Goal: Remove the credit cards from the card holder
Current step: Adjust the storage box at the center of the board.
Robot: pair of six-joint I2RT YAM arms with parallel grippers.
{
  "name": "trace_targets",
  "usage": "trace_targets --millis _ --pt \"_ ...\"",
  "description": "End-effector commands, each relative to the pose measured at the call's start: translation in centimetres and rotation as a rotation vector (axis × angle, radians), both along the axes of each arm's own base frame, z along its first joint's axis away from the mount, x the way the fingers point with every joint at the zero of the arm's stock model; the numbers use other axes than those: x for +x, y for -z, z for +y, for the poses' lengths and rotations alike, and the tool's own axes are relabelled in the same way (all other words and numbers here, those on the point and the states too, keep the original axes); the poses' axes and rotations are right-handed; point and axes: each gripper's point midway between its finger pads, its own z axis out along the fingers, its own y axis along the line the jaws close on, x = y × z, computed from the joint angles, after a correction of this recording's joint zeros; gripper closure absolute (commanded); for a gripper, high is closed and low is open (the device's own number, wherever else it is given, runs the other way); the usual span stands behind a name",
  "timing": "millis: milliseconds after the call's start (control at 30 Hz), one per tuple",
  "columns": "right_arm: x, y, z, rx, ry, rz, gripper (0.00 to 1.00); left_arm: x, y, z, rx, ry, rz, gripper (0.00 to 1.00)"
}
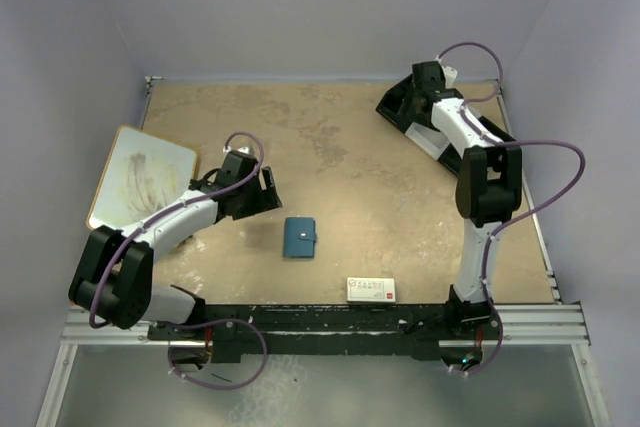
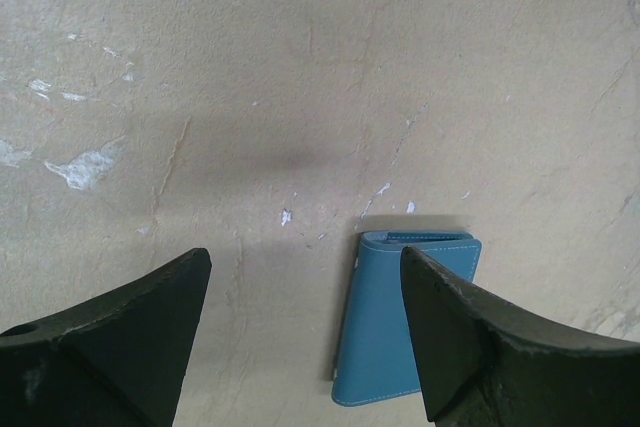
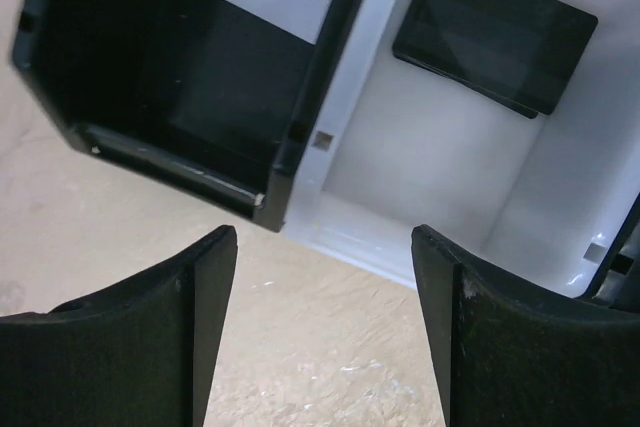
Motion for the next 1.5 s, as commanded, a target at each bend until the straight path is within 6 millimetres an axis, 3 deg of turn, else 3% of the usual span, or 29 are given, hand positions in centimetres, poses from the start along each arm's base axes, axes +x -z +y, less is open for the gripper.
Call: trace_targets --millis 0,433,900,1133,1300,1467 --pt "1.0 -2.1 -1.4 -0.013 0.031 -0.044 0.28 0.8 -1.3 0.0 0.012 0.008 -0.041 0.26" --pt "3.0 0.4 -0.9 0.032 0.040 -0.034 0.31 0.9 -1.2 0.1 0.022 0.005 -0.036 0.26" --pt "3.0 3.1 -0.3 0.049 0.013 0.010 0.34 0.9 -0.8 0.2 0.026 0.003 -0.038 0.26" --pt "1.9 4.1 2.0 0.131 -0.090 0.042 0.35 1.2 -0.6 -0.1 0.021 0.009 -0.034 0.26" --pt "0.6 5.1 2.4 0.143 -0.108 0.070 0.38 2.1 -1.4 -0.8 -0.001 0.009 -0.051 0.26" --pt "-0.8 5.1 3.7 0.140 -0.153 0.078 0.39 2.6 -1.7 -1.0 -0.005 0.010 -0.058 0.26"
